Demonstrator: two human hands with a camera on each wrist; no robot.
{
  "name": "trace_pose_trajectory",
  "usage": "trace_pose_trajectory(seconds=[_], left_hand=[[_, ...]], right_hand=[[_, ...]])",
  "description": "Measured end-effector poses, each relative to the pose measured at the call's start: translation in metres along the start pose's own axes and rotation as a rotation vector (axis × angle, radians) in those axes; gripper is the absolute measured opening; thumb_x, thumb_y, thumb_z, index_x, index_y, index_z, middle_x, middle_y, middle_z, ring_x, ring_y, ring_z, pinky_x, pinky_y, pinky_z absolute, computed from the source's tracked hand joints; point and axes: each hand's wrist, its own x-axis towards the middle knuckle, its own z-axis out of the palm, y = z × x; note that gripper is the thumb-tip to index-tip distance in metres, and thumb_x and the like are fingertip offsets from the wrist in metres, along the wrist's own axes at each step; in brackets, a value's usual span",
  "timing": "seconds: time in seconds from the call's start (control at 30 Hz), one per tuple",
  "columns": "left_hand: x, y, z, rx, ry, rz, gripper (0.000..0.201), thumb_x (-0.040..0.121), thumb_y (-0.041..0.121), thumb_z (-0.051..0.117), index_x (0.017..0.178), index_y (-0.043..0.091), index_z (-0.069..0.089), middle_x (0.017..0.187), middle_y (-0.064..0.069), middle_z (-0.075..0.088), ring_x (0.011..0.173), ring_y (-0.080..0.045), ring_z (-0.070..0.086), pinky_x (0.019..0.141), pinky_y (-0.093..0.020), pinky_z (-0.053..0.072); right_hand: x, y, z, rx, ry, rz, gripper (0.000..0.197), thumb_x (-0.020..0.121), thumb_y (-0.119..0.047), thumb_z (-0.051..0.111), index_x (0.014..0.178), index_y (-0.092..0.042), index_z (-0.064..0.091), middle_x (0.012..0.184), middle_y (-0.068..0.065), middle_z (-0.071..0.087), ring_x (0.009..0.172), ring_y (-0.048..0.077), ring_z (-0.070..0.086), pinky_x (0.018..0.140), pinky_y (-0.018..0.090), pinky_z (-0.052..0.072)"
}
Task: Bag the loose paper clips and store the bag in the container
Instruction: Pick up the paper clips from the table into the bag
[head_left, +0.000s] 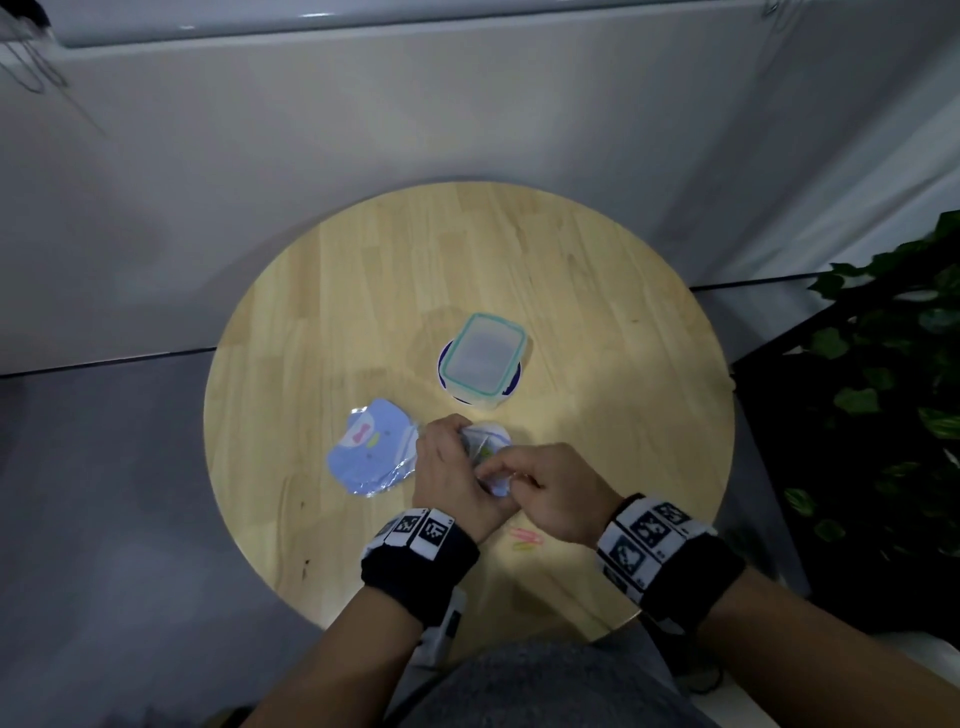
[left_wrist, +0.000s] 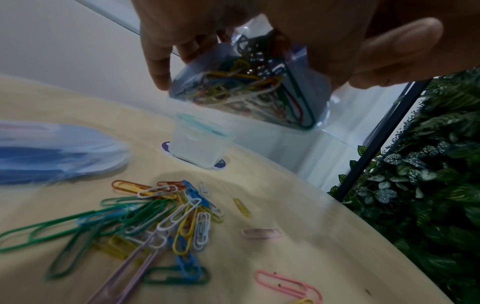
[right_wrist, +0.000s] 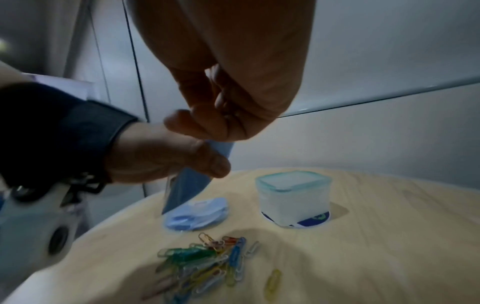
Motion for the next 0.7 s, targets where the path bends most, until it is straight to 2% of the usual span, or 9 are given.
trace_pose_trajectory(seconds=[0.1,0.2,0.23,0.3,0.33,0.4,0.53,0.6,0.7], left_hand=[[0.002,-0.005,-0.003,0.053,-0.030,-0.061,0.076,0.047,0.039,0.071,0.109,0.012,0.038,0.098,-0.001,0.040,0.096,-0.025,0.046,0.078,-0.032,0.043],[0.002,-0.019,-0.011,0.123,-0.081,-0.166,0.075,0.044,0.030,0.079,0.107,0.008,0.043,0.096,0.002,0.038,0.094,-0.023,0.047,0.077,-0.030,0.042],[0.001,-0.024,-0.015,0.139,-0.103,-0.189,0.074,0.045,0.031,0.079,0.106,0.006,0.046,0.096,-0.001,0.042,0.093,-0.022,0.048,0.078,-0.030,0.043],[-0.003,-0.034,-0.022,0.177,-0.129,-0.222,0.071,0.045,0.036,0.074,0.102,0.001,0.050,0.095,-0.009,0.051,0.093,-0.027,0.053,0.078,-0.033,0.046],[-0.005,-0.036,-0.025,0.183,-0.124,-0.238,0.075,0.045,0.038,0.074,0.105,0.000,0.051,0.097,-0.012,0.052,0.094,-0.029,0.052,0.079,-0.035,0.046],[-0.011,-0.035,-0.032,0.187,-0.092,-0.248,0.087,0.045,0.045,0.074,0.113,-0.003,0.048,0.103,-0.014,0.050,0.099,-0.031,0.050,0.082,-0.036,0.043],[-0.026,-0.040,-0.042,0.219,-0.056,-0.233,0.098,0.045,0.065,0.061,0.113,-0.004,0.048,0.103,-0.017,0.050,0.097,-0.034,0.052,0.082,-0.039,0.044],[-0.031,-0.047,-0.042,0.235,-0.072,-0.252,0.094,0.045,0.058,0.069,0.112,-0.003,0.047,0.103,-0.017,0.051,0.096,-0.036,0.053,0.081,-0.040,0.046],[-0.035,-0.053,-0.043,0.246,-0.093,-0.275,0.087,0.043,0.046,0.077,0.110,-0.002,0.048,0.099,-0.015,0.052,0.093,-0.036,0.055,0.077,-0.042,0.049]], right_hand=[[0.005,0.002,-0.006,0.353,0.220,0.094,0.035,0.081,0.015,0.042,0.092,-0.002,0.070,0.079,0.001,0.069,0.047,-0.004,0.054,0.052,0.009,0.041],[0.017,0.036,-0.006,0.233,0.384,0.179,0.015,0.084,-0.004,0.058,0.088,-0.016,0.066,0.082,0.002,0.066,0.058,0.014,0.053,0.059,0.025,0.048],[0.019,0.048,-0.002,0.048,0.284,0.241,0.014,0.081,-0.015,0.066,0.095,-0.019,0.065,0.090,0.001,0.063,0.070,0.017,0.056,0.070,0.030,0.051],[0.017,0.073,0.015,-0.279,-0.006,0.340,0.056,0.071,-0.035,0.076,0.120,-0.019,0.054,0.115,0.003,0.053,0.103,0.022,0.053,0.093,0.035,0.046],[0.016,0.082,0.024,-0.377,-0.097,0.346,0.073,0.066,-0.039,0.079,0.129,-0.019,0.047,0.125,0.004,0.046,0.115,0.024,0.047,0.099,0.036,0.043],[0.014,0.092,0.040,-0.513,-0.165,0.299,0.084,0.063,-0.038,0.081,0.134,-0.017,0.041,0.131,0.006,0.041,0.122,0.026,0.039,0.101,0.037,0.042],[0.010,0.095,0.060,-0.627,-0.135,0.178,0.050,0.078,-0.019,0.068,0.124,-0.009,0.050,0.127,0.011,0.048,0.120,0.030,0.043,0.098,0.033,0.039],[0.008,0.094,0.066,-0.645,-0.141,0.123,0.029,0.085,-0.013,0.056,0.113,-0.008,0.055,0.121,0.012,0.053,0.117,0.029,0.047,0.093,0.032,0.041],[0.006,0.094,0.072,-0.650,-0.159,0.106,0.015,0.089,-0.012,0.050,0.101,-0.008,0.059,0.111,0.012,0.057,0.109,0.030,0.052,0.086,0.033,0.044]])
